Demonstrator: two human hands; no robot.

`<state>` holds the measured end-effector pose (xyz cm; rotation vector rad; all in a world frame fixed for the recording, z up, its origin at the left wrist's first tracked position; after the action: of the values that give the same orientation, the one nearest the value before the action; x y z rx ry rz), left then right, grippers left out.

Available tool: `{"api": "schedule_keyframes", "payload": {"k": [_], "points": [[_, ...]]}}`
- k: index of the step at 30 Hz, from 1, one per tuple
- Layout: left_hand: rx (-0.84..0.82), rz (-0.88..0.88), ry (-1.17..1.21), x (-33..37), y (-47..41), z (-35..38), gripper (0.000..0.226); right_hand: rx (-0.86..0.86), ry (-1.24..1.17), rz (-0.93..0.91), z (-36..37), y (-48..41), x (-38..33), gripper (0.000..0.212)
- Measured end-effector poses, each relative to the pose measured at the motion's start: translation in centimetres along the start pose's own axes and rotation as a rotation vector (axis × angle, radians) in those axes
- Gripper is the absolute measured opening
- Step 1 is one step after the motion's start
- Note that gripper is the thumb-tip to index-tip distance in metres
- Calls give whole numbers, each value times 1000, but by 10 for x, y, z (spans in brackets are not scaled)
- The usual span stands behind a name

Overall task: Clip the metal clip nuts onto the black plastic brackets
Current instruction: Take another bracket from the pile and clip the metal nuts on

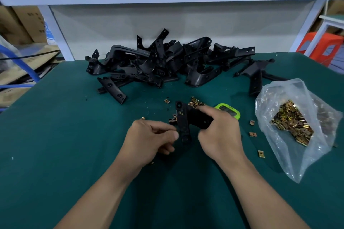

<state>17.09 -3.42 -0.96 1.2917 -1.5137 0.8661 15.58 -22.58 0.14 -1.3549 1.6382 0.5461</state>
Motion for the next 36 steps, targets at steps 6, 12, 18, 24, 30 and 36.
{"api": "schedule_keyframes", "payload": {"k": [6, 12, 18, 24, 30, 36], "points": [[43, 90, -241, 0, 0, -5, 42, -4, -16, -4, -2, 0, 1, 70], [127, 124, -64, 3, 3, -2, 27, 1, -11, -1, -4, -1, 2, 69], [181, 39, 209, 6, 7, -4, 21, -28, -8, -71, -1, 0, 0, 67], [200, -4, 335, 5, 7, -6, 11, -55, -51, -135, 3, 2, -2, 63], [130, -6, 299, 8, 8, 0, 20, -80, -44, -109, 3, 4, -2, 67], [84, -47, 392, 7, 9, 1, 20, -154, -18, -68, 7, 5, -3, 67]]}}
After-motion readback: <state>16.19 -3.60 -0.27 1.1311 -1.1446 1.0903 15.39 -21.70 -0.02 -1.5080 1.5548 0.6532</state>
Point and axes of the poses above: each hand's wrist, its own y-axis away from the middle knuckle, its own z-axis out of the palm, x = y × z, the point moved 5 cm from there along -y, towards the middle knuckle, and after that the axes turned 12 degrees about -y, right-handed, at the moved point
